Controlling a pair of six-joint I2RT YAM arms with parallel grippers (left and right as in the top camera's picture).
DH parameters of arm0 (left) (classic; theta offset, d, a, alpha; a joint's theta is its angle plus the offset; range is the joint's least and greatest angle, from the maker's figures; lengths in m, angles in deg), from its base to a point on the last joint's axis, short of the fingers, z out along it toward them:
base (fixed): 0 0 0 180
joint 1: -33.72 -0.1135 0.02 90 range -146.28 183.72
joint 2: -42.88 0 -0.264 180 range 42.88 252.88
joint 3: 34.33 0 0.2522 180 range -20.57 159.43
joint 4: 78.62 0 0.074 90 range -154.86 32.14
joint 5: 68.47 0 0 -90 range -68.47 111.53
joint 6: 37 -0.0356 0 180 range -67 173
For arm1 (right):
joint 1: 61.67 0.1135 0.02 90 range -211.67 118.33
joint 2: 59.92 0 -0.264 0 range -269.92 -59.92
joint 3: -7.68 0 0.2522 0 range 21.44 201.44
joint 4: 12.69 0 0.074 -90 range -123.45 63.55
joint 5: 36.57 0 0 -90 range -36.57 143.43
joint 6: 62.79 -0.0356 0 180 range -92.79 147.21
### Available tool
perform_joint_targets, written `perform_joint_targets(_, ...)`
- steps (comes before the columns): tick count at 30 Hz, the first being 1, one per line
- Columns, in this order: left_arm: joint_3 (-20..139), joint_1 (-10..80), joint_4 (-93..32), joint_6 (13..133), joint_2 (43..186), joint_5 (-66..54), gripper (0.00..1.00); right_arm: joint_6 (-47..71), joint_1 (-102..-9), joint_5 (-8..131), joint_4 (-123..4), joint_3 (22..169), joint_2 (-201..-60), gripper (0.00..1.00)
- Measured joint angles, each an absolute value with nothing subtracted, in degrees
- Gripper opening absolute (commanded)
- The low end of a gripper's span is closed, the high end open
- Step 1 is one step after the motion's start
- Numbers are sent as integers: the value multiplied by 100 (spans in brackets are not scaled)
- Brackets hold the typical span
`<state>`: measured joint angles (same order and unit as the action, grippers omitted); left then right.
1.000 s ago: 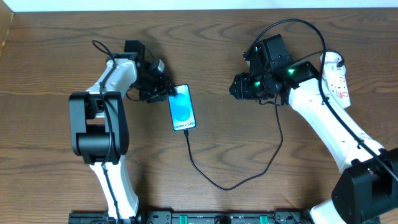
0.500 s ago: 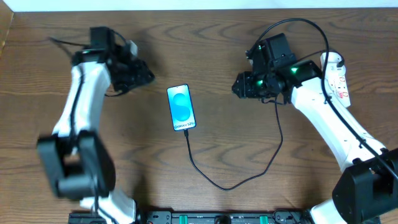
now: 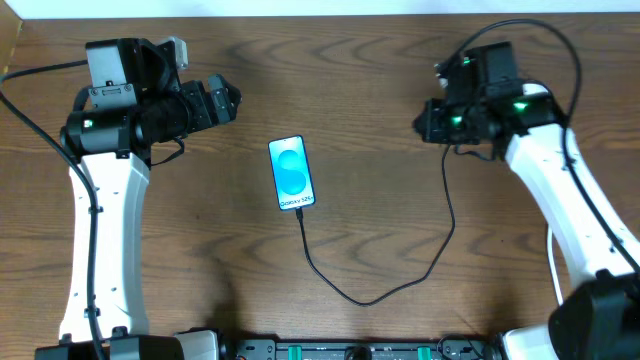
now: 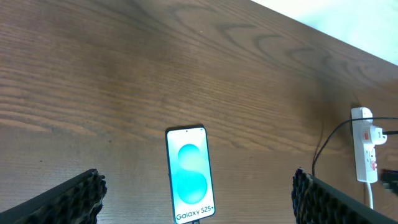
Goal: Plug charger to phone and switch on socket
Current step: 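Open the left gripper and lift it away from the phone, then move the right gripper over the white power strip's switch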
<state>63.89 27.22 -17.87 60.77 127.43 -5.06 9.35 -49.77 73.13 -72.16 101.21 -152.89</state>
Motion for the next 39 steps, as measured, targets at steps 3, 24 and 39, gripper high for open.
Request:
perform_joint_targets(3, 6389, 2722, -1774, 6077, 12745, -506, 97, 974, -5125, 7322, -7288, 10121, -15068, 1)
perform_joint_targets(24, 6389, 2722, -1770, 6077, 12745, -506, 97, 1118, -6402, 7342, -7662, 10121, -14813, 1)
perform_joint_targets(39, 6389, 2722, -1772, 6077, 12745, -506, 98, 1162, -7138, 7350, -7793, 10121, -14813, 1)
